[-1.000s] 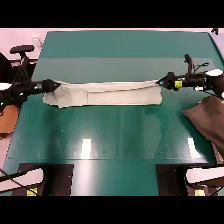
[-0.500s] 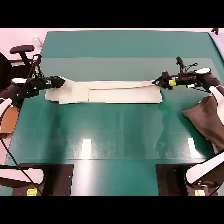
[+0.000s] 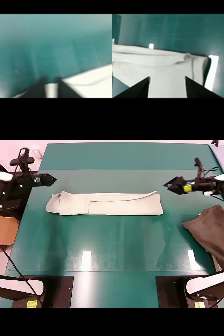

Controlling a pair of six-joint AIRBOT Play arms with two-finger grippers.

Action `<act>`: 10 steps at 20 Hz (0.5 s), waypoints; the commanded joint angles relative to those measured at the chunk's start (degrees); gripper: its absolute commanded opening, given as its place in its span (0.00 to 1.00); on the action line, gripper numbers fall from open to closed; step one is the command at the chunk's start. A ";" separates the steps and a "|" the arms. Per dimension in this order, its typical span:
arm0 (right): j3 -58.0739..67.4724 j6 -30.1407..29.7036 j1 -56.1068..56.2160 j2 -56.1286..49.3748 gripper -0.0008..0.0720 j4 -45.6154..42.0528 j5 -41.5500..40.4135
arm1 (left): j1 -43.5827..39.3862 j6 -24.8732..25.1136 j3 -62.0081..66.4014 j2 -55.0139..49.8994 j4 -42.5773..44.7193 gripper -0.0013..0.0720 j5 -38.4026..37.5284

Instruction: Fold the shirts.

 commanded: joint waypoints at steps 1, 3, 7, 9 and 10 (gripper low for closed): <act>-0.02 2.54 -3.04 2.34 0.71 -8.13 6.97 | -4.59 -10.25 5.68 -0.22 6.08 0.04 -12.66; -0.09 2.58 -3.04 0.74 0.74 -9.46 10.25 | -11.06 -15.65 5.09 -0.96 10.49 0.05 -12.81; -0.09 3.30 -2.49 -4.26 0.87 -9.46 9.97 | -24.02 -24.00 4.96 -4.98 16.06 0.04 -11.93; -0.09 3.32 -2.49 -7.08 0.87 -9.09 9.86 | -27.32 -28.55 4.96 -7.41 16.09 0.04 -10.84; -0.09 3.30 -2.49 -8.55 0.87 -8.57 9.79 | -28.33 -30.45 4.98 -8.61 16.06 0.04 -10.58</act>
